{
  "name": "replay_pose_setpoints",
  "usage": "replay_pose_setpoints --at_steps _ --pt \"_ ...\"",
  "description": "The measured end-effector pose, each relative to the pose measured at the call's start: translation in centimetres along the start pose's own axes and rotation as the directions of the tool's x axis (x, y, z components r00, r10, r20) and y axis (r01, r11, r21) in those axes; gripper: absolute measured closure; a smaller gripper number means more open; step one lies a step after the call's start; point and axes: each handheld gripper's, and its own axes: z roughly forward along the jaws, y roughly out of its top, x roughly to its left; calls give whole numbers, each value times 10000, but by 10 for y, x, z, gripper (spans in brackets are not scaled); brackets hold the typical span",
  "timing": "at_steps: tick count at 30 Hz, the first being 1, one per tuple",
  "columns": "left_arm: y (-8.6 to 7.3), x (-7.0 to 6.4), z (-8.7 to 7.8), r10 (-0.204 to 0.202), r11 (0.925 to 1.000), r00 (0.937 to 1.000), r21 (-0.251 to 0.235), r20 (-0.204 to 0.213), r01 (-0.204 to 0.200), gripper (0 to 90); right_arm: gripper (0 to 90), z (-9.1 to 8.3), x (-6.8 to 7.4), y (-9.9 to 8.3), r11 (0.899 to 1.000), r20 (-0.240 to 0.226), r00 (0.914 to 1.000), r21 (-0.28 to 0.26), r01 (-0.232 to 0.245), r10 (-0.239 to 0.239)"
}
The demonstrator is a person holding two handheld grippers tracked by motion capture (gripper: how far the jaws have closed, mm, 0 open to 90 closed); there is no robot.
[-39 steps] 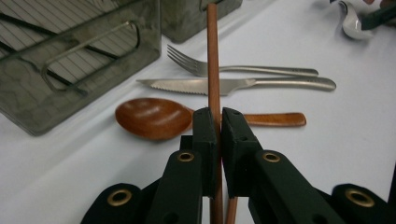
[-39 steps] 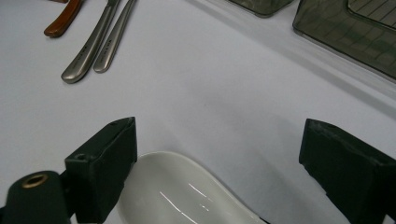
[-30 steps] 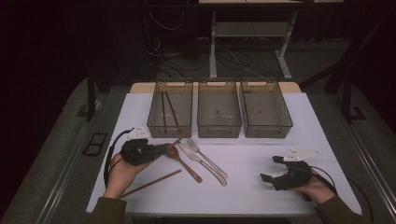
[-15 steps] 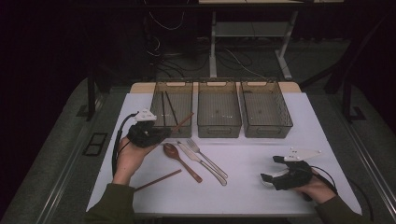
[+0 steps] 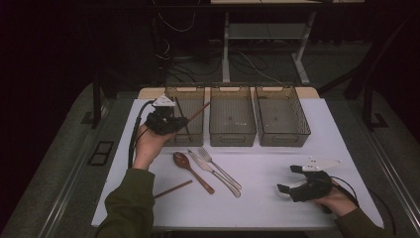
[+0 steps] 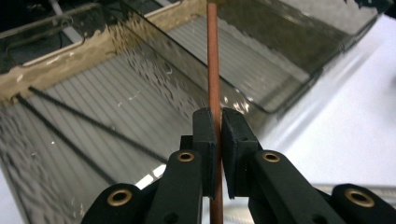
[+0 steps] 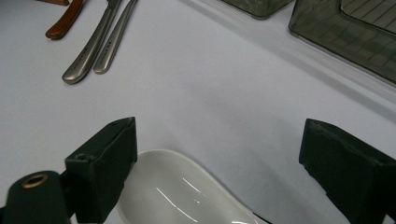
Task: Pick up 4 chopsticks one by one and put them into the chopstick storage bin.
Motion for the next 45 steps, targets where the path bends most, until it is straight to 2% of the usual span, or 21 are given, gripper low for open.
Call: replay_pose_setpoints --at_steps 8,13,17,19,22,25,31,36,41,42,44,45 --pt "18 24 17 -307 9995 9989 -59 -341 306 836 114 0 0 0 10000 -41 10000 -24 -25 24" --pt "26 40 26 -633 9980 9965 -110 -555 628 836 114 -1 0 0 10000 -39 10000 -58 -4 4" --pt "32 51 31 -712 9974 9950 -156 -699 703 836 114 -2 0 0 9999 -61 10000 -99 19 -19" --pt "34 56 34 -780 9968 9932 -259 -862 761 836 114 -2 0 1 9999 -62 10000 -110 -2 1" --pt "33 63 39 -1153 9924 9890 -529 -931 1107 836 114 -3 0 1 10000 -63 10000 -97 -9 8" --pt "30 69 45 -1372 9898 9855 -533 -997 1324 836 114 -3 0 1 9999 -30 10000 -131 27 -28" --pt "26 75 57 -1701 9849 9803 -494 -1001 1658 836 114 -4 0 0 9999 -23 10000 -130 24 -24" --pt "27 76 66 -1751 9844 9785 -389 -1087 1718 835 114 -4 0 0 9999 -31 10000 -134 56 -57" --pt "24 78 72 -2005 9797 9717 -270 -1247 1987 833 114 -4 0 0 9999 -33 10000 -132 49 -50" --pt "23 79 73 -2009 9795 9704 -110 -1336 2013 823 114 -4 0 0 9999 -35 10000 -126 47 -47" --pt "22 79 75 -1955 9803 9666 -56 -1657 1973 725 114 -4 0 0 9999 -34 10000 -121 38 -39" --pt "22 79 74 -1881 9816 9680 18 -1659 1910 706 114 -4 0 0 9999 -31 10000 -115 37 -37"
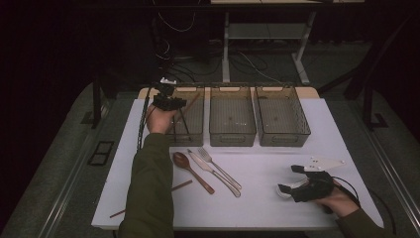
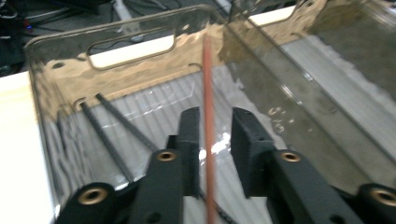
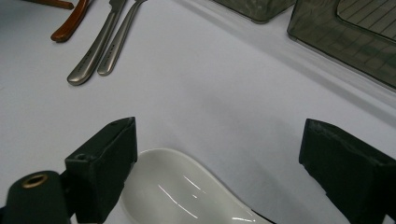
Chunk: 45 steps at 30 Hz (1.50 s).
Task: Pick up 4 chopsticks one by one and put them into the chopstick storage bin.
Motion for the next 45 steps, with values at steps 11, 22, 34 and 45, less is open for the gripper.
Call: replay_pose_setpoints --at_steps 11,22,34,45 --pt "5 -20 -17 1028 9947 9913 -72 818 -1026 483 114 1 0 0 10000 9 10000 49 18 -18" --pt "-6 -44 -53 1922 9814 9706 -255 1448 -1905 381 114 2 1 0 10000 -5 10000 86 33 -33" --pt "-38 -64 -85 2423 9702 9505 -487 1943 -2374 300 114 2 1 0 10000 18 10000 66 51 -51" --pt "-82 -78 -113 2761 9611 9305 -664 2406 -2680 287 114 1 2 0 10000 29 10000 62 37 -37"
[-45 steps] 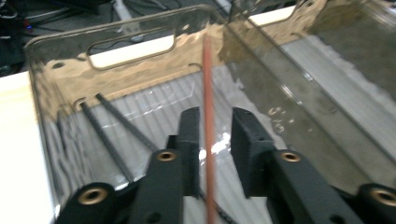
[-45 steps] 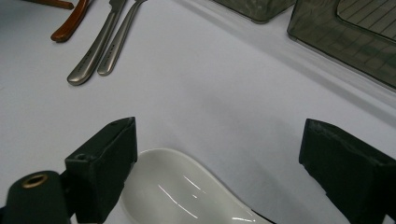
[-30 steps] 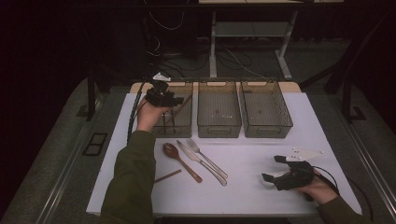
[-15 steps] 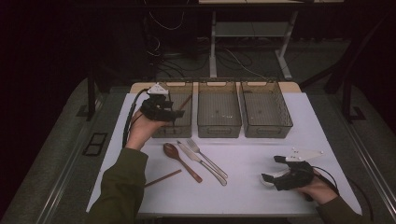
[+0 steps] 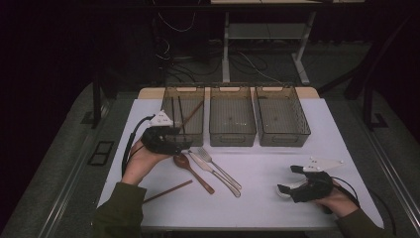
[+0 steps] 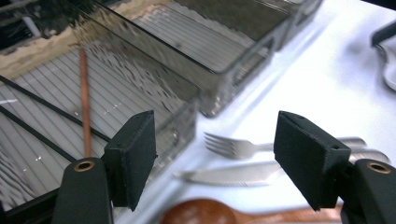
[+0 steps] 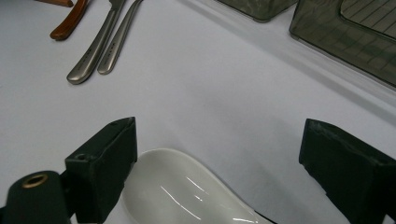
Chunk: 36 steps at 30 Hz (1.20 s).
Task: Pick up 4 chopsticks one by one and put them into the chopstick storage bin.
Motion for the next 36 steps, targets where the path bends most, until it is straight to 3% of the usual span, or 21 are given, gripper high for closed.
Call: replay_pose_setpoints --at_steps 5,7,15,21,26,30,36 --pt "-19 -11 -11 234 9996 9997 142 6 -234 286 114 0 0 0 10000 12 10000 31 -7 7" --pt "-29 -16 -15 186 9998 9998 25 15 -186 287 114 0 0 0 10000 22 10000 24 1 -1" --pt "-62 -28 -27 248 9988 9996 416 99 -252 304 114 0 1 0 10000 4 10000 32 29 -29" --pt "-82 -34 -37 25 9995 9998 328 180 -31 385 114 0 1 0 10000 4 10000 32 40 -40" --pt "-98 -32 -43 -87 9986 9993 522 353 68 487 114 0 1 0 10000 -2 10000 52 45 -45" --pt "-109 -32 -45 -250 9975 9974 676 678 204 560 114 1 1 0 10000 -6 10000 36 89 -89" --pt "-118 -36 -42 -155 9953 9950 965 984 60 662 114 1 1 0 9999 -6 10000 58 87 -86"
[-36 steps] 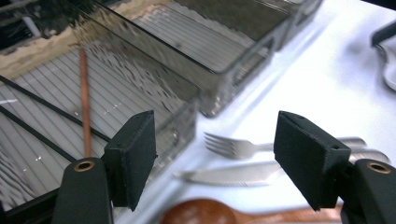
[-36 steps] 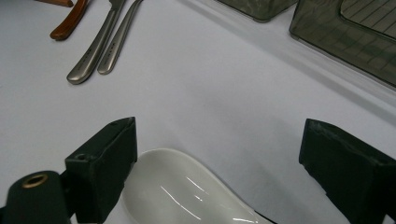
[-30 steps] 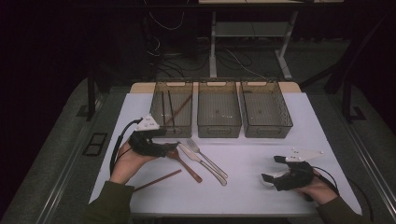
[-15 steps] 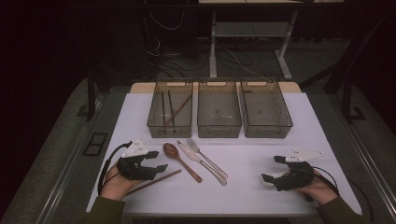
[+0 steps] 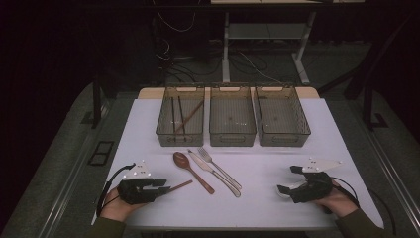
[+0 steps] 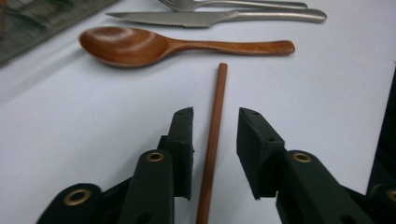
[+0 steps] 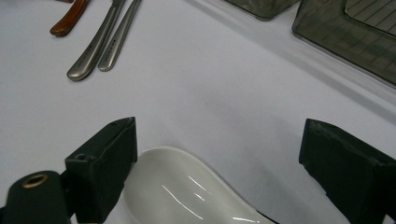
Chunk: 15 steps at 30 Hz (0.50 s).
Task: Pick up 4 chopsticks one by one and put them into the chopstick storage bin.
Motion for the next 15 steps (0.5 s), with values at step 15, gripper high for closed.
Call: replay_pose_setpoints --at_steps 15 --pt "-8 4 12 386 9947 9991 942 168 -401 766 114 1 0 0 10000 -21 10000 45 14 -14"
